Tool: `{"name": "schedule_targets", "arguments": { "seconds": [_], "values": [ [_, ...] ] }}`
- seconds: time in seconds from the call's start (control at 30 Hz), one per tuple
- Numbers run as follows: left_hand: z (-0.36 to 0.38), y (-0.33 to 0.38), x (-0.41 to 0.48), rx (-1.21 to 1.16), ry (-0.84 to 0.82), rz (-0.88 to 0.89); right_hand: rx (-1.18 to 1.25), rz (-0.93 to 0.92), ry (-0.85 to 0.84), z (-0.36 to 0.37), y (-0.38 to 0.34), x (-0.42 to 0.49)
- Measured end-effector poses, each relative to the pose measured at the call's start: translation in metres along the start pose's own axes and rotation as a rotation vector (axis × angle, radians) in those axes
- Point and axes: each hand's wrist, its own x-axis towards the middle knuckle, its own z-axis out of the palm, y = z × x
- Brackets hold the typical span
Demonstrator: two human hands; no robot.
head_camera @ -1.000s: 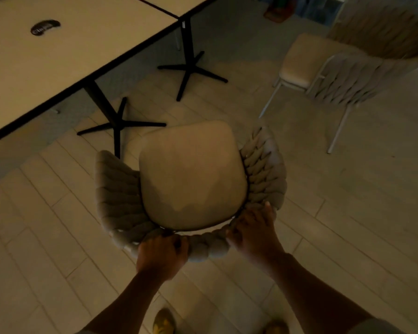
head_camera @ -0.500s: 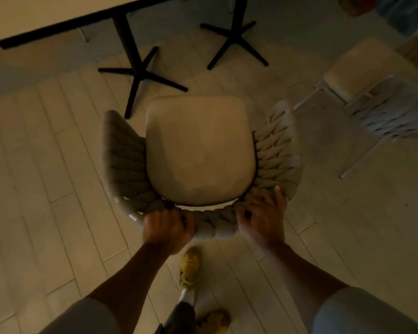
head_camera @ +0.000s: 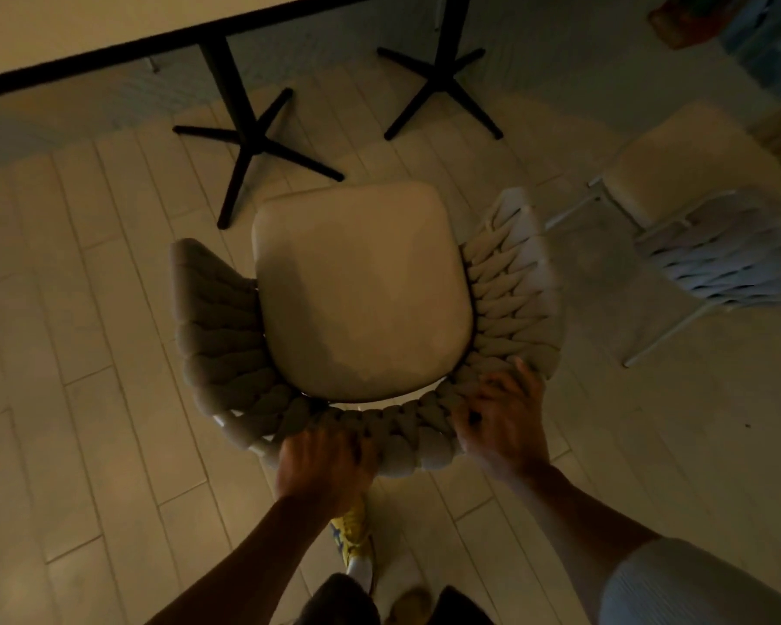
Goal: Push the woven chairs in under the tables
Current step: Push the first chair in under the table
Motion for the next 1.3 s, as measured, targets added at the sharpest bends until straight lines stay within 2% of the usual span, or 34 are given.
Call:
{"name": "schedule_targets", "arguments": {
  "seconds": [0.1,0.2,0.43,0.6,0.77,0.83,1.0,1.07,1.17,1.3],
  "values": [
    [0.001,0.017,0.001,-0.095,-0.003,-0.106,0.003,-0.063,-0.003,-0.007,0.015,0.010],
    [0.019,0.040,0.001,-0.005,0.104,-0.042,-0.017,-0.136,-0.008,-0.011,0.032,0.021],
    [0.031,0.066,0.001,0.011,0.307,-0.148,0.019,-0.233,-0.027,-0.014,0.049,0.028],
    [0.025,0.078,0.003,0.025,0.222,-0.215,0.022,-0.271,-0.074,-0.018,0.058,0.027],
    [0.011,0.085,-0.004,-0.168,0.204,-0.366,-0.063,-0.354,-0.122,-0.025,0.071,0.023],
    [0.015,0.083,-0.008,-0.123,0.180,-0.310,-0.062,-0.374,-0.099,-0.025,0.072,0.021],
    [0.013,0.084,-0.002,-0.134,0.222,-0.492,0.007,-0.390,0.007,-0.018,0.071,0.021],
    [0.012,0.079,0.001,-0.134,0.256,-0.451,0.030,-0.376,0.031,-0.015,0.071,0.025],
    [0.015,0.066,0.004,0.030,0.335,-0.219,0.028,-0.372,0.047,-0.012,0.066,0.035],
    [0.011,0.054,0.018,0.017,0.381,-0.288,-0.008,-0.357,0.033,-0.009,0.062,0.051]
  ]
}}
